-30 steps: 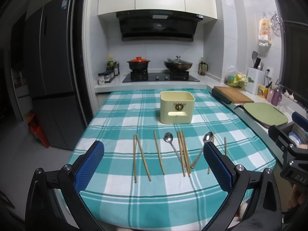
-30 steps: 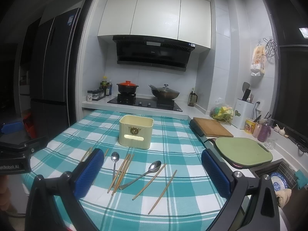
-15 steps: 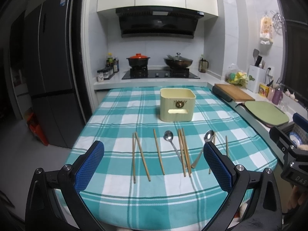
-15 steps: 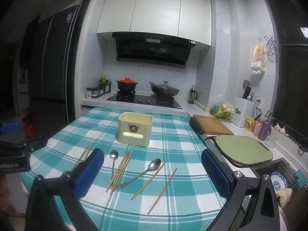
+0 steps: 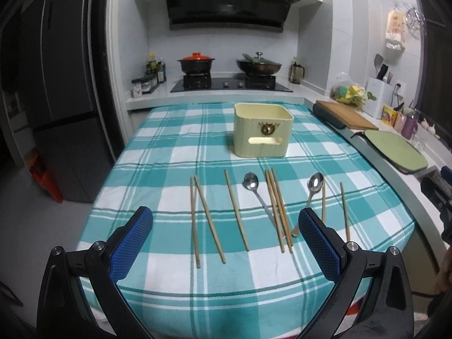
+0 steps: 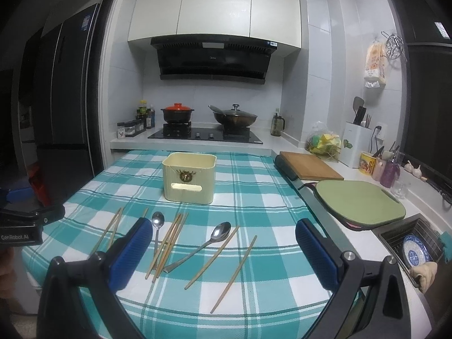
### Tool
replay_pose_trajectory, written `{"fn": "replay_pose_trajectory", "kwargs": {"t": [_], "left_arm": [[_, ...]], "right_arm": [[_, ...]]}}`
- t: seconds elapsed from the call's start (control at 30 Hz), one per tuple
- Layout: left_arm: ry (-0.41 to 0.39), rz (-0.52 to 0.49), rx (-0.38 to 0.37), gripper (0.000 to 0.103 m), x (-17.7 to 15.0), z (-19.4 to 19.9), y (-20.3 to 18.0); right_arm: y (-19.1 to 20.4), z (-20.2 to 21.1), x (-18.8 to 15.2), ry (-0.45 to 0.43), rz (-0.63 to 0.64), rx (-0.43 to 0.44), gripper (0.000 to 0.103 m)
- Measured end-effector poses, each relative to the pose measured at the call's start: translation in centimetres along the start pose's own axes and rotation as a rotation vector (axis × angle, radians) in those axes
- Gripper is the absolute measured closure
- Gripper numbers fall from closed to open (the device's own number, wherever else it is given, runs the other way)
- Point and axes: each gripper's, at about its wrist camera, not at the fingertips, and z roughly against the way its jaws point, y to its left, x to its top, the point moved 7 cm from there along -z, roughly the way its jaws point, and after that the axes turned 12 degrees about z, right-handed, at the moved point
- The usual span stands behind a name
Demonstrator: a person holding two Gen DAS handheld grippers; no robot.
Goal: Organize utensils
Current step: 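Lower the right tool onto a wooden chopstick and close it while the left tool grasps another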
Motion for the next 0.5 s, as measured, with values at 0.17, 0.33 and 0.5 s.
{"fn": "replay_pose_trajectory", "kwargs": {"t": [0.17,0.33,0.5], "left_arm": [[0.116,0.050,0.015,0.001,-1.2,-4.3,2.1],[0.227,0.068,0.061,0.001,-2.8,-8.5,3.5],[0.299,0.112,0.026,0.001,-3.4,-11.4,3.9]], "right_arm": [[-1.1,-2.5,-1.4,0.062,-0.008,0.002,0.000],[-2.6,-4.5,-2.9,0.098,-0.021,-0.042,0.000],[-4.5,-7.6,-5.2,0.181,-0.100,-0.021,0.000]]}}
